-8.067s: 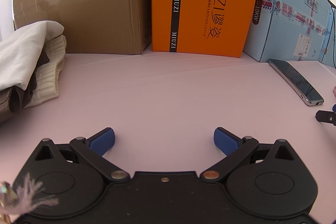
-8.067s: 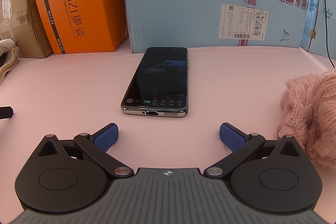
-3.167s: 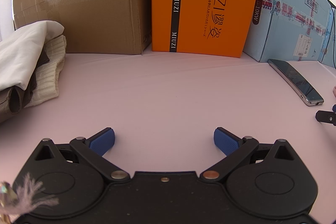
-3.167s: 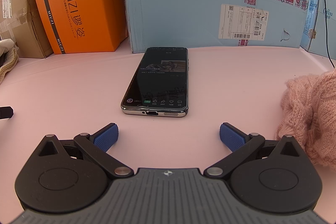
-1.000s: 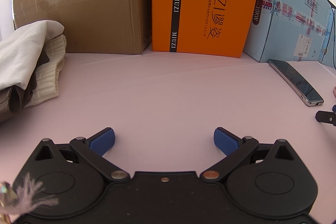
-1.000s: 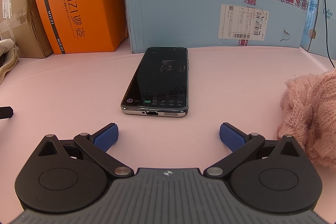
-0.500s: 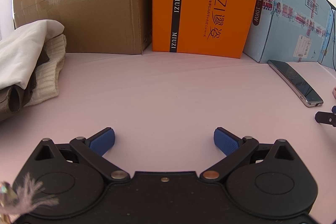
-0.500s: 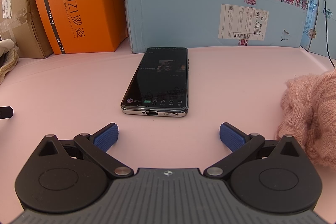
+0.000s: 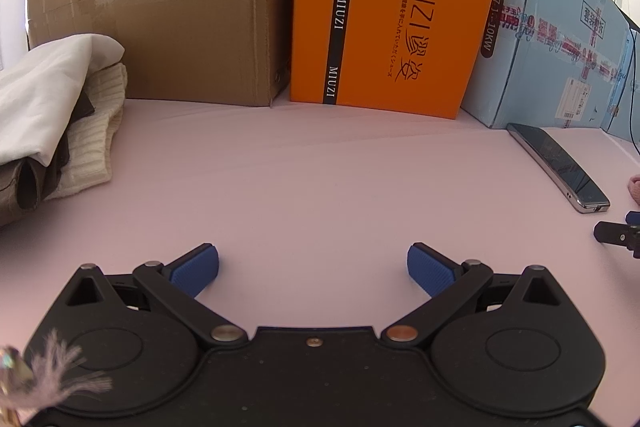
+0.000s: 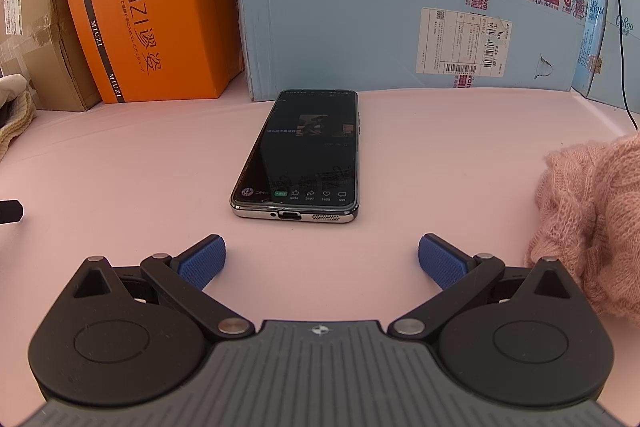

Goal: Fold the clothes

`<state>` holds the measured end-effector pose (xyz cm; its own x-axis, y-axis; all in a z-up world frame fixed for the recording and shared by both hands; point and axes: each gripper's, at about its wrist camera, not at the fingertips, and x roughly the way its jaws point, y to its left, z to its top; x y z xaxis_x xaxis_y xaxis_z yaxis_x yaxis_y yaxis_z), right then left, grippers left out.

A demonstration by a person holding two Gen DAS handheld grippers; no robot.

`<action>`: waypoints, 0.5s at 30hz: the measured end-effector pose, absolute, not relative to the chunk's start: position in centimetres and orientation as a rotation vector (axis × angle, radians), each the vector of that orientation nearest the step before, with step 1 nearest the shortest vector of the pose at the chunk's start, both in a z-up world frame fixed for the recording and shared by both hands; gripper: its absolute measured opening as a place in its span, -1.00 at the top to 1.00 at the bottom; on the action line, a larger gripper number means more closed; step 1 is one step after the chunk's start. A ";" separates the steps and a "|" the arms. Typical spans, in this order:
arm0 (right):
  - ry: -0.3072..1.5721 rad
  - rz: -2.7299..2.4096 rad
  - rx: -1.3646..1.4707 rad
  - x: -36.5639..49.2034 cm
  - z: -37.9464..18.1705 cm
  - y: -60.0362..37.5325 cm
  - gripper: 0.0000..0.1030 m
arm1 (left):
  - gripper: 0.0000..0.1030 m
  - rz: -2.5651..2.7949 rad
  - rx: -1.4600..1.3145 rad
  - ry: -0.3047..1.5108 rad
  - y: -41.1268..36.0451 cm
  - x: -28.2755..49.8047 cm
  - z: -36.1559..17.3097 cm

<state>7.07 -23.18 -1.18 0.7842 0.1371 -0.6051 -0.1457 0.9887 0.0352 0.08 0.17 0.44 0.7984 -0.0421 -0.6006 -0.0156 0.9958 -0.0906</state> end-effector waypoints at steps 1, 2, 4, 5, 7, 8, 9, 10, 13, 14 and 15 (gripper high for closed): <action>0.651 0.153 -0.012 7.0 -1.2 -23.2 -1.00 | -1.00 -0.016 -0.098 0.644 0.3 0.1 0.5; 0.650 0.154 -0.009 7.0 -1.2 -23.3 -1.00 | -1.00 -0.019 -0.104 0.641 0.4 0.0 0.5; 0.648 0.156 -0.006 7.0 -1.2 -23.3 -1.00 | -1.00 -0.028 -0.132 0.632 0.7 0.0 0.6; 0.647 0.159 -0.003 7.0 -1.1 -23.3 -1.00 | -1.00 -0.033 -0.146 0.628 0.9 0.0 0.6; 0.642 0.165 0.004 7.0 -1.1 -23.4 -1.00 | -1.00 -0.043 -0.173 0.618 1.2 -0.1 0.7; 0.635 0.181 0.016 6.9 -1.0 -23.5 -1.00 | -1.00 -0.048 -0.187 0.613 1.4 -0.1 0.7; 0.625 0.201 0.029 6.7 -0.9 -23.6 -1.00 | -1.00 -0.052 -0.201 0.608 1.5 -0.1 0.7; 0.616 0.221 0.043 6.6 -0.8 -23.7 -1.00 | -1.00 -0.057 -0.215 0.603 1.7 -0.2 0.8; 0.557 0.288 0.050 5.6 -0.3 -23.5 -1.00 | -1.00 -0.076 -0.232 0.591 1.7 -0.3 0.9; 0.533 0.312 0.047 5.2 -0.1 -23.4 -1.00 | -1.00 -0.084 -0.236 0.587 1.7 -0.3 1.0; 0.509 0.335 0.045 4.8 0.2 -23.2 -1.00 | -1.00 -0.091 -0.241 0.583 1.7 -0.4 1.0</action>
